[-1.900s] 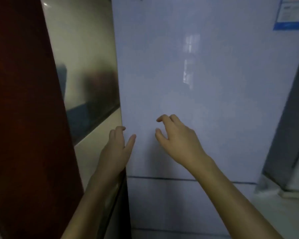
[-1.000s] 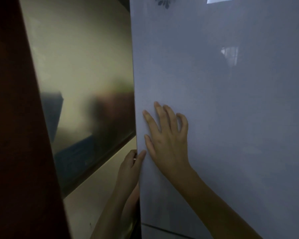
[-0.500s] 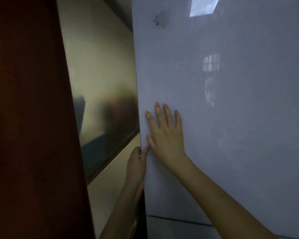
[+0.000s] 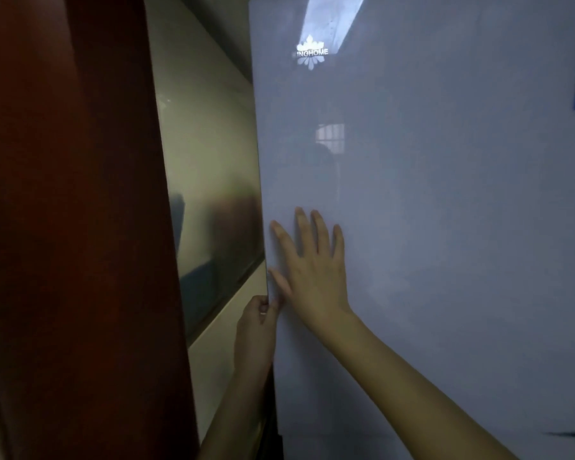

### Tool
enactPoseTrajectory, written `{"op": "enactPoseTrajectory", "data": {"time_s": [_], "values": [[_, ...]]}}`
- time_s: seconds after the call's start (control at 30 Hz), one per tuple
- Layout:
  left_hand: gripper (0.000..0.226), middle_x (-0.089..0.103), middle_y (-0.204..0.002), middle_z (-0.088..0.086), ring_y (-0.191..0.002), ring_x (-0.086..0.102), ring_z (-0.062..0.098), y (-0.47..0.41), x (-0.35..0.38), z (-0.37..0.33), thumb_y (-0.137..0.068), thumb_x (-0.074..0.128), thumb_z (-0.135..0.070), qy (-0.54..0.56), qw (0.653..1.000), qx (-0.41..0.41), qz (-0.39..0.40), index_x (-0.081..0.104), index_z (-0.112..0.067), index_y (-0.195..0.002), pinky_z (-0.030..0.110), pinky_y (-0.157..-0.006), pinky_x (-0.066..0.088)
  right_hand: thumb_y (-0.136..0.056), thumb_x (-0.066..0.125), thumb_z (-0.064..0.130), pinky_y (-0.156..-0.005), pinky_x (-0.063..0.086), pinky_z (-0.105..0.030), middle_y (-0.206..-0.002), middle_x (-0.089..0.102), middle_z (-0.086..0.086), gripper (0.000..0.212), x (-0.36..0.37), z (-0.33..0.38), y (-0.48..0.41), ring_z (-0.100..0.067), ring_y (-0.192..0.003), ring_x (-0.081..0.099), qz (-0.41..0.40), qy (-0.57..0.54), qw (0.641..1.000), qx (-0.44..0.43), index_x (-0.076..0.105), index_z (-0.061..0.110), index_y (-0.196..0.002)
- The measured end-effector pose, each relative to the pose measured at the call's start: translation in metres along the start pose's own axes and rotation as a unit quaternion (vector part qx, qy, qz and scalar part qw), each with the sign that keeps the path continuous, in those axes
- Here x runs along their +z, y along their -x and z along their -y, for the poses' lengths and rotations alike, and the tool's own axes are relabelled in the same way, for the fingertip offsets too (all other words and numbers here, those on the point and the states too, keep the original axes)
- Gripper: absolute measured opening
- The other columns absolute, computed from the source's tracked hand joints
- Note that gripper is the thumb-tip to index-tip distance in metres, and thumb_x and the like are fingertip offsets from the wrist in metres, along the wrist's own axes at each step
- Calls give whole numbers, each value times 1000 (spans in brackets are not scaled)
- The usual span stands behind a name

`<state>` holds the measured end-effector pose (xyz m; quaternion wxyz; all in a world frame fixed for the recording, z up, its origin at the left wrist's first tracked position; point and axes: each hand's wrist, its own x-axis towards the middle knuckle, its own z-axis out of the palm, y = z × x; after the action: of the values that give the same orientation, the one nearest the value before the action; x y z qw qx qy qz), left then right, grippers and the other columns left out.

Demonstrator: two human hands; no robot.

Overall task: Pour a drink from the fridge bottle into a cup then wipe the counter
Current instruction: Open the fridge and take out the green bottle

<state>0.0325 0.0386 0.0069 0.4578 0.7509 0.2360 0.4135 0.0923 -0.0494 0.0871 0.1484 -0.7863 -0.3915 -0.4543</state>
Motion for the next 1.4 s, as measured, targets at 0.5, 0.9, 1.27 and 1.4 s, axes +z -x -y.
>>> {"op": "enactPoseTrajectory", "data": {"time_s": [0.5, 0.9, 1.27, 1.4], "values": [[19, 66, -68, -1, -62, 64, 11, 107, -52, -29, -84, 72, -37, 70, 995, 39, 53, 60, -25, -75, 45, -67, 56, -90, 52, 51, -107, 33, -56, -152, 30, -19, 68, -111, 26, 65, -41, -141, 23, -67, -50, 995, 63, 27, 30, -149], [54, 59, -60, 4, -53, 54, 14, 181, -59, -63, -56, 84, -60, 92, 992, 31, 78, 60, -17, -80, 45, -60, 51, -88, 49, 54, -103, 42, -47, -153, 30, -14, 70, -185, 1, 117, -35, -142, 26, -60, -70, 995, 41, 25, 31, -149], [31, 59, -58, -5, -50, 53, 1, 286, -39, -115, -68, 80, -43, 23, 998, 59, 22, 58, -23, -77, 25, -57, 45, -92, 47, 47, -105, 42, -42, -156, 25, -14, 72, -268, -34, 178, -31, -140, 32, -46, -123, 991, 29, 12, 28, -152], [30, 62, -60, -8, -53, 57, 0, 331, -25, -136, -67, 76, -47, -4, 996, 84, 6, 55, -26, -73, 25, -56, 47, -95, 49, 38, -95, 51, -39, -154, 25, -15, 71, -307, -51, 207, -29, -138, 33, -36, -150, 988, 32, 10, 25, -153]]}}
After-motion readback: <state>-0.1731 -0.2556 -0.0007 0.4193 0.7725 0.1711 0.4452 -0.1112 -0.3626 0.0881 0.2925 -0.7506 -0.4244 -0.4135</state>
